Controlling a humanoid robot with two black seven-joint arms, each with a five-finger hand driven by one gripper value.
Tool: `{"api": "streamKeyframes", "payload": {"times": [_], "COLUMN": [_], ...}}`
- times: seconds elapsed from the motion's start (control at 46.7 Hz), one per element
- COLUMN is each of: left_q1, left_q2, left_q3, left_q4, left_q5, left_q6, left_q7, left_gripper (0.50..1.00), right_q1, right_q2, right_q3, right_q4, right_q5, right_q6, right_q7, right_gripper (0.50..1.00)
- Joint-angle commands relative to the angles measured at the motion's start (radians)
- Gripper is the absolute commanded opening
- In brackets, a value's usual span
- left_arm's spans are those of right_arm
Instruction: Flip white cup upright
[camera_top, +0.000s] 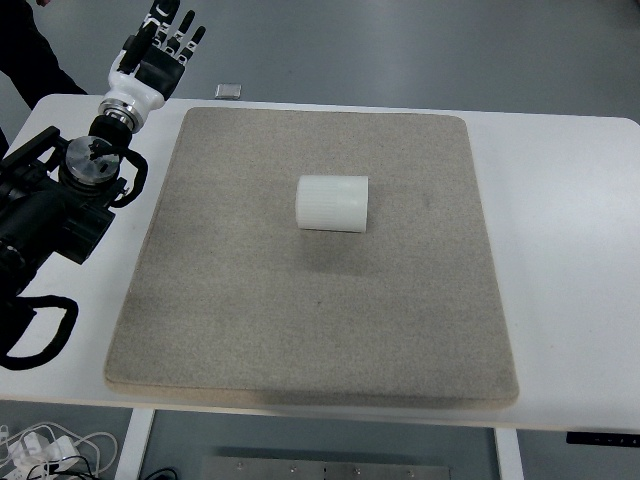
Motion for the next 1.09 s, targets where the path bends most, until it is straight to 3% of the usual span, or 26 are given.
{"api": "streamKeyframes", "payload": {"times": [0.0,0.364,0.77,1.07], "left_q1": [-0.015,-0.076,-0.073,-0.121], "left_q2": [0.0,0.02,0.129,0.224], "left_q3": [0.022,0.03,0.103,0.284], "left_q4": [0.001,-0.042,-0.407,-0.657], "left_q5": [0.078,0.626,1.114,1.212], "left_q6": [0.022,0.02,0.039,0.034], "left_q7": [-0.001,-0.016,0.01,0.151], "left_gripper": [0.992,0.988,0.986,0.984], "right_q1": [0.0,0.0,0.0,0.0], "right_q2": [0.0,0.0,0.0,0.0], "right_q3": [0.0,0.0,0.0,0.0], "right_q4": [0.0,0.0,0.0,0.0], "right_q5": [0.0,0.0,0.0,0.0], "right_q6": [0.0,0.0,0.0,0.0], "right_q7": [0.0,0.0,0.0,0.0], "right_gripper": [0.952,0.952,0.952,0.952]}}
